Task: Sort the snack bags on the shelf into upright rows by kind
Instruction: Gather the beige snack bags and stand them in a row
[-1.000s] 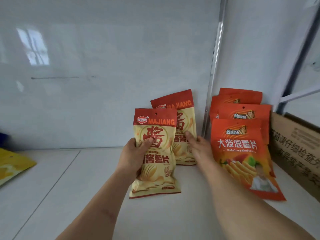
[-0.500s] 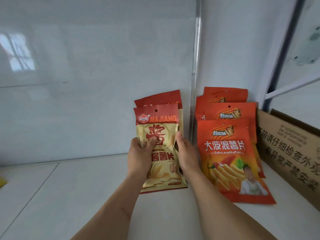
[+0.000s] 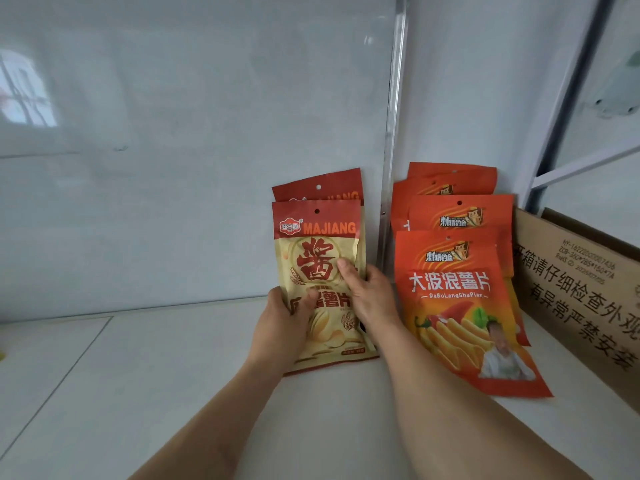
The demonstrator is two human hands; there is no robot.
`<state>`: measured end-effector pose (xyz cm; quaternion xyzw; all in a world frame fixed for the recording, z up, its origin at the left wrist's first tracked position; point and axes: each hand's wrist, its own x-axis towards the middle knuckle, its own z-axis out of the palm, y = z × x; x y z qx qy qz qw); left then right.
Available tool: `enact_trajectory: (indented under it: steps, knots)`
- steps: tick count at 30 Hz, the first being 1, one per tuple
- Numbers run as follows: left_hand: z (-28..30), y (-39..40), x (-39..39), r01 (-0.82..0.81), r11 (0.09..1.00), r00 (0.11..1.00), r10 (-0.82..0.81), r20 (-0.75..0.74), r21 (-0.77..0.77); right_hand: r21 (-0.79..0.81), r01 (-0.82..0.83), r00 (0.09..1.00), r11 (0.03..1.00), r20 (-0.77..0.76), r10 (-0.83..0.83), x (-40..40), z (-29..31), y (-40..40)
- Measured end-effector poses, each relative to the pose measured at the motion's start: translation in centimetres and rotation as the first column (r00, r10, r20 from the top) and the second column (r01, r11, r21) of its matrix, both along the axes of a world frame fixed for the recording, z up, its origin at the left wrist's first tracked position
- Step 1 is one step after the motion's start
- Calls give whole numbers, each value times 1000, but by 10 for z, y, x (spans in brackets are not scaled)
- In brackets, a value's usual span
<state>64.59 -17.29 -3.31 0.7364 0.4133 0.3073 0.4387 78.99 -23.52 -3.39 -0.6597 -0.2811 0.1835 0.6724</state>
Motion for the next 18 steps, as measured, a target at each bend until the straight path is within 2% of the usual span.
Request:
enact_trajectory:
  steps: [7, 12, 18]
  knots:
    - [-3, -1, 9, -25, 988, 993, 42, -112, 151, -67, 33, 998, 997, 56, -29, 3, -2, 8]
    - [-2, -4, 9, -72, 984, 988, 92, -121, 160, -128, 60, 995, 990, 88, -49, 0, 0, 9]
    - [1, -9, 0, -79, 991, 995, 85, -51, 107, -301, 173, 968, 938, 227, -106, -12, 14, -2]
